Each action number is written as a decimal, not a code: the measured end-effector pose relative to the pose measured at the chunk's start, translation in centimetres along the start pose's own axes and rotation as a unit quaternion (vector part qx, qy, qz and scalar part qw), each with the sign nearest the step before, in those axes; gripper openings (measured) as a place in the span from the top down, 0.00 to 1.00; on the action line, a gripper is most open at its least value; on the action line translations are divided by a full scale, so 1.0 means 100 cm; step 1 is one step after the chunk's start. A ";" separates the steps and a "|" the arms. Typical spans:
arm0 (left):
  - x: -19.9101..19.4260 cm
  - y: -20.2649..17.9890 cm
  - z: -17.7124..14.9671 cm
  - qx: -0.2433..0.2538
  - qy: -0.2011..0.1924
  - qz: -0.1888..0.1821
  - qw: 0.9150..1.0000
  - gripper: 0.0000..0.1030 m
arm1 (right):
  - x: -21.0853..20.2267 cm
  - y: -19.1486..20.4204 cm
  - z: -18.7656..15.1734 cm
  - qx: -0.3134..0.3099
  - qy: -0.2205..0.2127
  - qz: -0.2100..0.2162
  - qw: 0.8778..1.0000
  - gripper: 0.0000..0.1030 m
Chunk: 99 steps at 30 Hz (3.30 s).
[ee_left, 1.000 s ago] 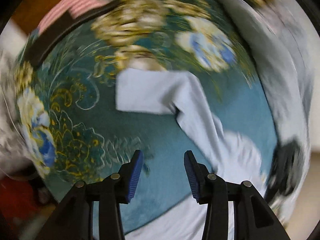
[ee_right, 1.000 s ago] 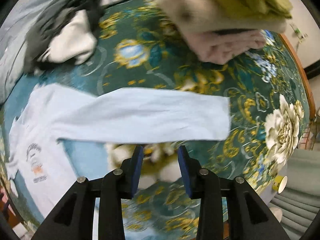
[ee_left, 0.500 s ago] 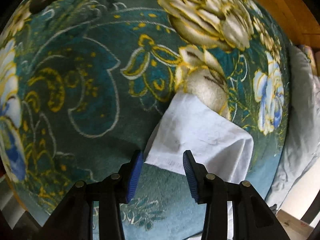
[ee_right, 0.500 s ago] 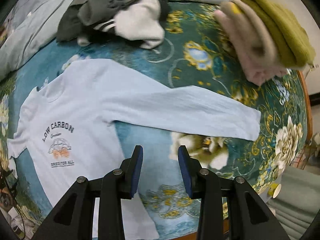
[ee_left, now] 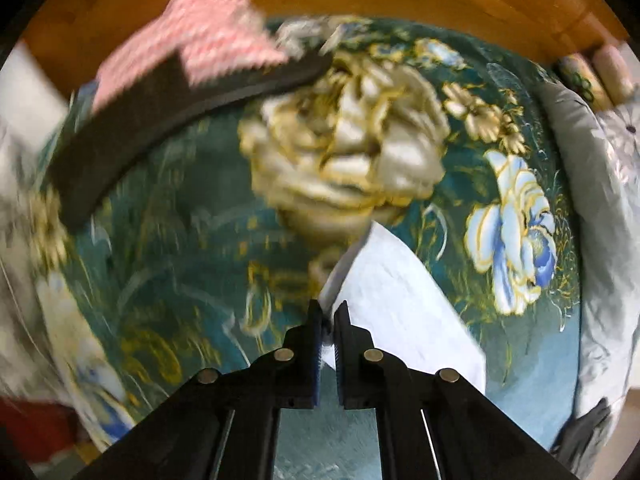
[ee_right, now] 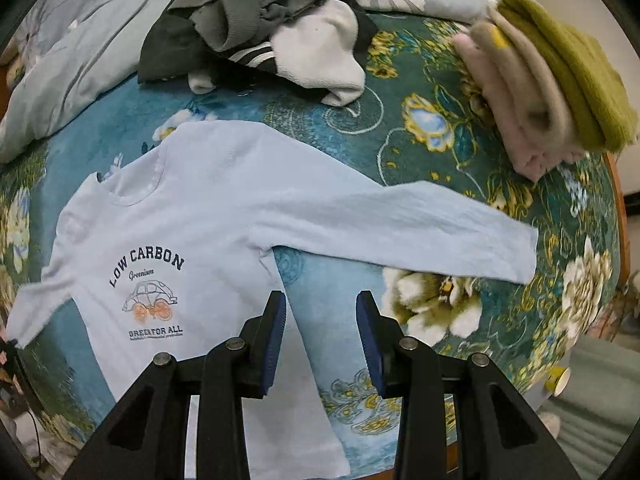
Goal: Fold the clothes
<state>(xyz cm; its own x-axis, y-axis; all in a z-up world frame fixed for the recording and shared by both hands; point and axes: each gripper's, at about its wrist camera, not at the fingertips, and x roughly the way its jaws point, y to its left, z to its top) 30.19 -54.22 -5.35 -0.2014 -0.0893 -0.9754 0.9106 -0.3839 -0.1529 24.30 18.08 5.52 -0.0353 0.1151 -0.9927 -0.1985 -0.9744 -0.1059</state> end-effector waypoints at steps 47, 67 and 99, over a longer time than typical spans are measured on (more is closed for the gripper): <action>-0.010 -0.390 -0.566 0.631 0.172 -0.045 0.755 0.68 | 0.093 -0.310 -0.024 0.350 0.004 0.123 0.929 0.56; -0.053 -0.277 -0.376 0.387 0.201 -0.095 0.895 0.39 | 0.109 -0.329 0.004 0.373 0.022 0.104 0.922 0.95; -0.013 -0.079 -0.215 0.238 0.228 -0.105 0.938 0.39 | 0.040 0.234 0.072 -0.074 0.001 0.256 0.964 0.95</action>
<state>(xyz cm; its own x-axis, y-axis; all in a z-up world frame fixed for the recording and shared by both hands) 31.00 -31.28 -6.28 -0.0840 0.3957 -0.9145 0.5827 -0.7250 -0.3672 12.45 -2.85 -0.54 -0.0904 -0.3879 -0.9173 -0.0144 -0.9204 0.3906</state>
